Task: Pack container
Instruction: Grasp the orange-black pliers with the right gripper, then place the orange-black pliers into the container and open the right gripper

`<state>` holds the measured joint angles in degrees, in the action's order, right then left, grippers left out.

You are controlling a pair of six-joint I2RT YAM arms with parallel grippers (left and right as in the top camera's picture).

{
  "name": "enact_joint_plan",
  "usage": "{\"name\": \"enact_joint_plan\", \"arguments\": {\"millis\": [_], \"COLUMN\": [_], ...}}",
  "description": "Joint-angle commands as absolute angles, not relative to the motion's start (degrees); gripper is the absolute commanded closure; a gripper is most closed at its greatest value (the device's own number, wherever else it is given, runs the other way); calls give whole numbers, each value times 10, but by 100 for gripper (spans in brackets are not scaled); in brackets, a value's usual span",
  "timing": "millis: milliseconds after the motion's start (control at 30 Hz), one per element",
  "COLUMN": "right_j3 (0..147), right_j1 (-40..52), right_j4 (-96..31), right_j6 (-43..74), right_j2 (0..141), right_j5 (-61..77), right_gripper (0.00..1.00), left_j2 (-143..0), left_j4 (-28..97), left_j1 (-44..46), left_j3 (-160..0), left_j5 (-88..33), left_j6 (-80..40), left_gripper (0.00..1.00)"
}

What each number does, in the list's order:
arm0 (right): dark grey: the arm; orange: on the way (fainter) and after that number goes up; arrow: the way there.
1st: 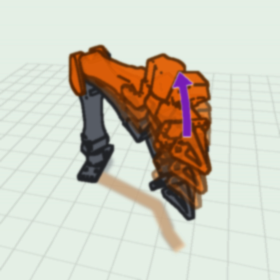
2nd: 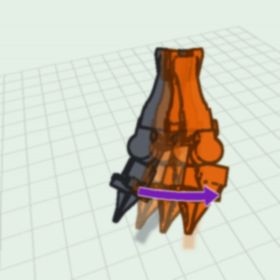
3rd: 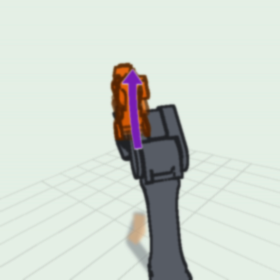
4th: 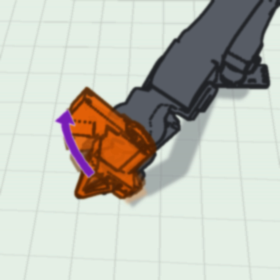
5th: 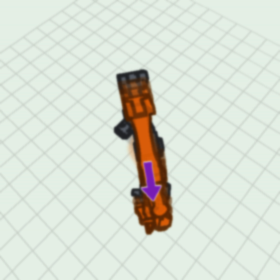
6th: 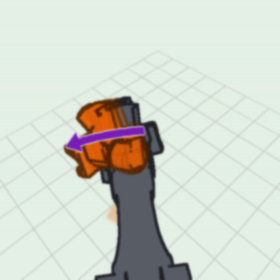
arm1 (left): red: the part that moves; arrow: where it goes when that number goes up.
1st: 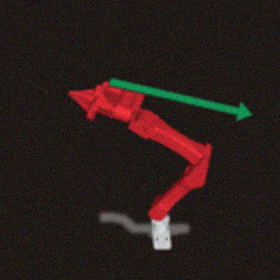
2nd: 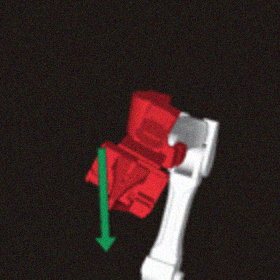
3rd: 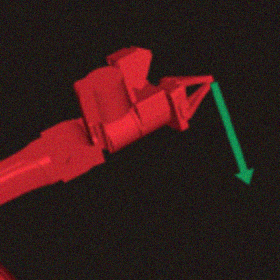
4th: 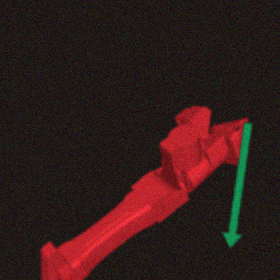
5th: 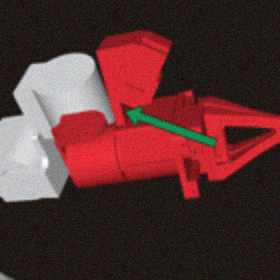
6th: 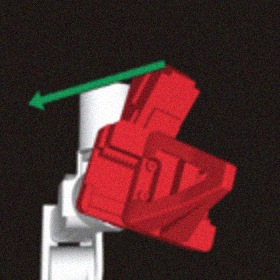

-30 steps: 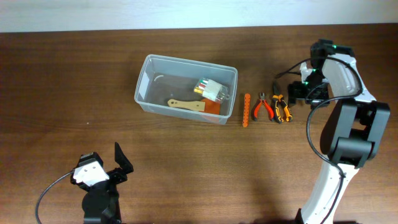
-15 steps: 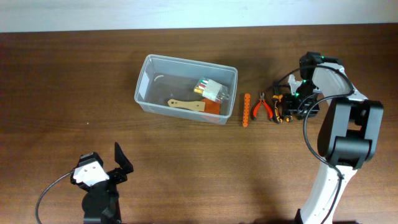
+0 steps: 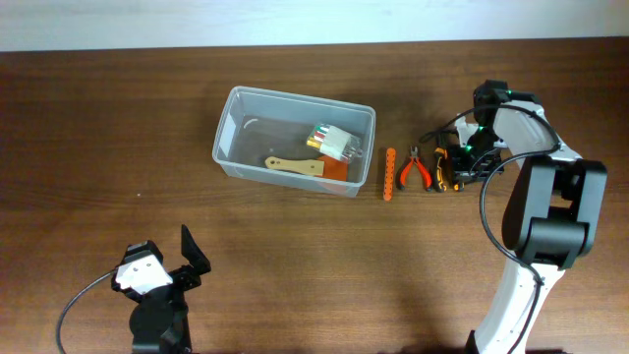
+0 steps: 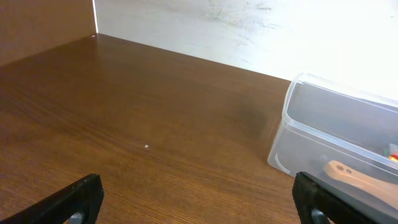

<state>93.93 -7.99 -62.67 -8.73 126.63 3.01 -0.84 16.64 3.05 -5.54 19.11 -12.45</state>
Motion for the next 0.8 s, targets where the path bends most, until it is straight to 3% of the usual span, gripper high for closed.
{"name": "enact_joint_plan", "arguments": {"millis": [0,433,633,767], "right_j3": [925,1112,1170,1169], "right_j1": [-63,-29,81,187], "right_j4": [-615,-686,-677,-652], "right_j6": [-88,-66,-100,-247], "right_j2": [1280,1153,1100,1106], "right_j5": [43,119,123,122], "right_gripper": [96,96,96,96], "left_j2": [-6,-6,-6,-6], "left_j4": [167,167,167,167], "left_j1": [33,33,33,33], "left_j3": [-53,-53,-53,-53], "left_j5": [193,193,193,193], "left_j6": [-119,-119,-119,-119], "left_gripper": [1,1,1,1]}}
